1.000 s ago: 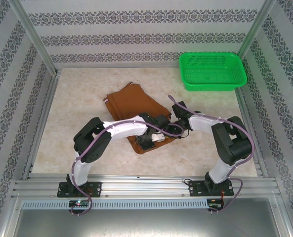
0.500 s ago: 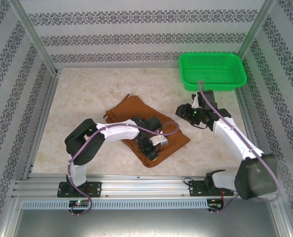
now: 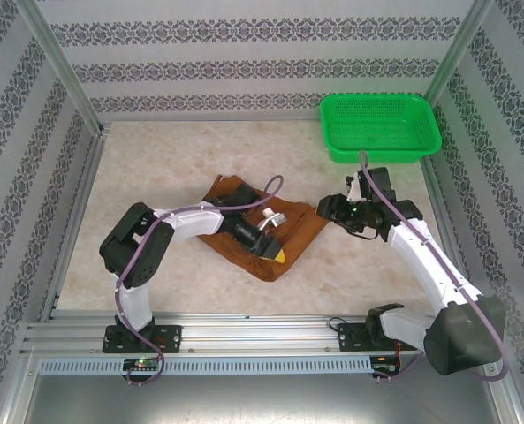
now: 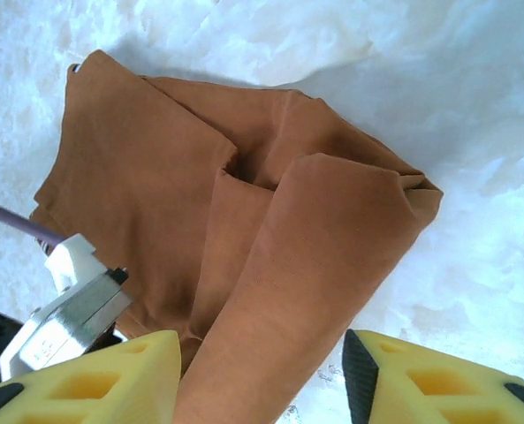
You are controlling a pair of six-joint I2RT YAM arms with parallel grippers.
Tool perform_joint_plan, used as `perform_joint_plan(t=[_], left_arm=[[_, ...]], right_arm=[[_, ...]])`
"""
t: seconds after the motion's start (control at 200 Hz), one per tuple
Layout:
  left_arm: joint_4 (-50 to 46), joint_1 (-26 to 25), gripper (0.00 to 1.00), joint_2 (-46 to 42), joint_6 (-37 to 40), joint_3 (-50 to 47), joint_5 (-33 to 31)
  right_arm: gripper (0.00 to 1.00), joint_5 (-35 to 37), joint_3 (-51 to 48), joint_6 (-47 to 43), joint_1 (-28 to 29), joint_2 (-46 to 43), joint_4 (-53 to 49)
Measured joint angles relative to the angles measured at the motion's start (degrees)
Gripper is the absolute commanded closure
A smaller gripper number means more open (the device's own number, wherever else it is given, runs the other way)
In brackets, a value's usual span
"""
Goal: Roll up the long pants
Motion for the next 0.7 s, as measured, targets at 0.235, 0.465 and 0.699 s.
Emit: perform_joint_plan(t=[0.235, 0.465, 0.699], left_arm=[[6.19, 1.49, 1.0, -0.44, -6.73, -2.1, 3.34], [10.91, 4.57, 1.0, -3.23, -10.69, -6.67, 5.25], [10.19, 5.33, 1.0, -3.1, -10.49, -7.52, 5.27]], right_arm=[[1.0, -4.59, -0.61, 0.81, 0.46, 5.31, 2.6], [1.0, -6.23, -0.98, 2.23, 3.26, 11.15, 5.86], [1.0, -6.6, 1.88, 2.67, 6.91, 20.06, 8.37]])
